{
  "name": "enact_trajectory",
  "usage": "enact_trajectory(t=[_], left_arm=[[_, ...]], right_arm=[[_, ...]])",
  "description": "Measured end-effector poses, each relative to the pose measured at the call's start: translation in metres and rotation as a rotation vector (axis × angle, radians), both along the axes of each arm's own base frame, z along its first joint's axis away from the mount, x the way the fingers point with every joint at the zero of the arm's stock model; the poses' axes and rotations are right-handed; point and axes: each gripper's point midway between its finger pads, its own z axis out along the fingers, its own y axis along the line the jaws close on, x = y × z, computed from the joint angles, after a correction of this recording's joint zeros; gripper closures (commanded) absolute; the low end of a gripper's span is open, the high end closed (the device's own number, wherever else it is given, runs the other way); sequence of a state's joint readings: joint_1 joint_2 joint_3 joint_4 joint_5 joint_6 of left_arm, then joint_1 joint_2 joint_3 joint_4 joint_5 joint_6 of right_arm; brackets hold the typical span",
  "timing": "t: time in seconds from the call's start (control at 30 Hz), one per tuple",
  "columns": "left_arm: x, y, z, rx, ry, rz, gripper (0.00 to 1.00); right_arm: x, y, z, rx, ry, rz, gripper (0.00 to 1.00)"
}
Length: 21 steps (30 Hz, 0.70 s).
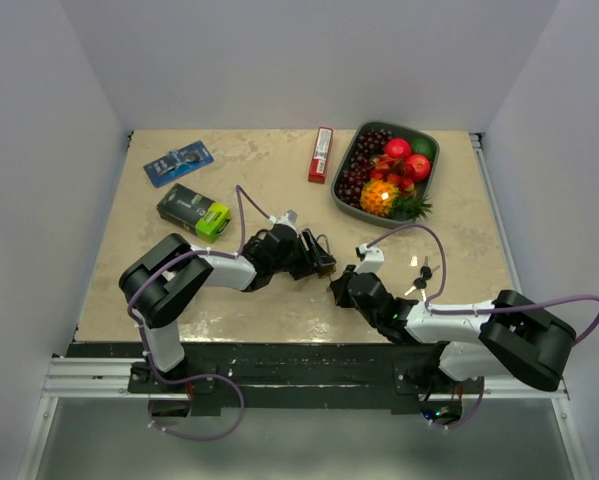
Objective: Unlock with the key
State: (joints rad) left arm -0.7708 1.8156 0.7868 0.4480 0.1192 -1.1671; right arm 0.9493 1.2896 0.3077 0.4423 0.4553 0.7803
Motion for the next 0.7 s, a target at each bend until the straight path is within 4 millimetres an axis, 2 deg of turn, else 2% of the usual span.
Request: enact_trajectory(t=[0.7], left_arm=[[0.0026, 0.0020, -0.0001, -0.003, -0.018, 0.016, 1.00]], right_arm=[[0.0050, 0.0006, -0.0018, 0.002, -0.001, -0.016, 1.00]])
